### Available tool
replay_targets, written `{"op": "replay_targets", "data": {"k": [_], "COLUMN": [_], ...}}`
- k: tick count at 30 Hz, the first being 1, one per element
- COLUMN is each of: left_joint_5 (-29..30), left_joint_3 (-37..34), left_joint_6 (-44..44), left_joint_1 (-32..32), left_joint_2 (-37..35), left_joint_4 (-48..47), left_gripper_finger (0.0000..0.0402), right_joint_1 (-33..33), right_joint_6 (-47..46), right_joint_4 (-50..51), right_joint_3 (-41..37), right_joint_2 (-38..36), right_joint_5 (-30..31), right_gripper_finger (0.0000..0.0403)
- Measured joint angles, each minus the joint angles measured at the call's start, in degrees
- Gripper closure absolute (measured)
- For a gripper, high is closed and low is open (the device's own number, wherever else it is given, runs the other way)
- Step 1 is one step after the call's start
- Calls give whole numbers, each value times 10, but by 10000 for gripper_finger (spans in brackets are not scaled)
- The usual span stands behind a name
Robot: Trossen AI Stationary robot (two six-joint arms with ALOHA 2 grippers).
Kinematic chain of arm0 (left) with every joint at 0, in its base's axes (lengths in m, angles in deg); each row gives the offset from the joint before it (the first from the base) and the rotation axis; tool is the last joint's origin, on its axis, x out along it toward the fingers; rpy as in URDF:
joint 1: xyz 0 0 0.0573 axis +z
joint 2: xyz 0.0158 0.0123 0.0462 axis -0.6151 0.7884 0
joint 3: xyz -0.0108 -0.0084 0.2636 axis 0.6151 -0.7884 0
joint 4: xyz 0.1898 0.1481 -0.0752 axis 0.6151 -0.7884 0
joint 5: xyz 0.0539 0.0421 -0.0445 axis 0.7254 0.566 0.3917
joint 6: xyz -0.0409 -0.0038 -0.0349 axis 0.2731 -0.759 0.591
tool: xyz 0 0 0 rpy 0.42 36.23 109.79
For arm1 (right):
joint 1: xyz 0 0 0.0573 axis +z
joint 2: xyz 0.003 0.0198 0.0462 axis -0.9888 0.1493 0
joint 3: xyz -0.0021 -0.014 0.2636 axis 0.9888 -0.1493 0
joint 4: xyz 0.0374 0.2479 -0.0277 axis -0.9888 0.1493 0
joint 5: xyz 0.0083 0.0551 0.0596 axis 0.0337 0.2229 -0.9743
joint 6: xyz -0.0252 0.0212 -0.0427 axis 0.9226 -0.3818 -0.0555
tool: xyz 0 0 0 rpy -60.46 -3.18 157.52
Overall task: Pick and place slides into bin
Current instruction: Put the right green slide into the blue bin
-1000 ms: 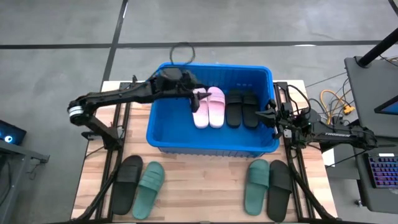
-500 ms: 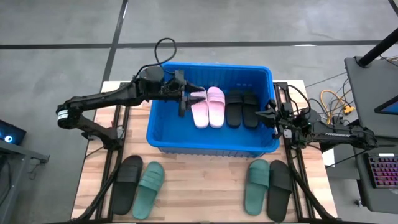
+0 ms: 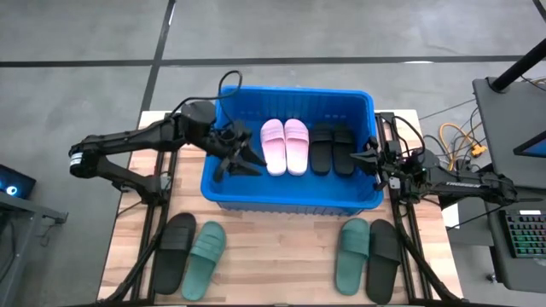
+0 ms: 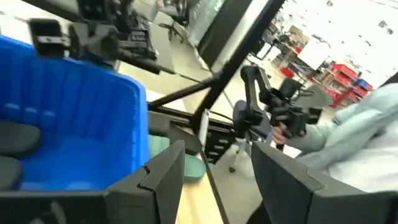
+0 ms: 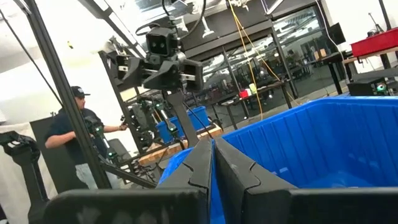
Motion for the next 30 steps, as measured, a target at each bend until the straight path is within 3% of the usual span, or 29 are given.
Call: {"op": "replay_targets", "data": {"k": [30], "left_joint_5": [2], "left_joint_3": [-8], "left_joint_6": [59], "left_joint_1": [-29], "left_joint_2": [6], "left_joint_4": [-17], "left_gripper_finger": [230], "right_joint_1": [0], "right_joint_6": [-9], "right_joint_4": [2], "right_joint_3": [0], "right_joint_2": [0], "right_joint_5": [0], "right_gripper_finger": [394]}}
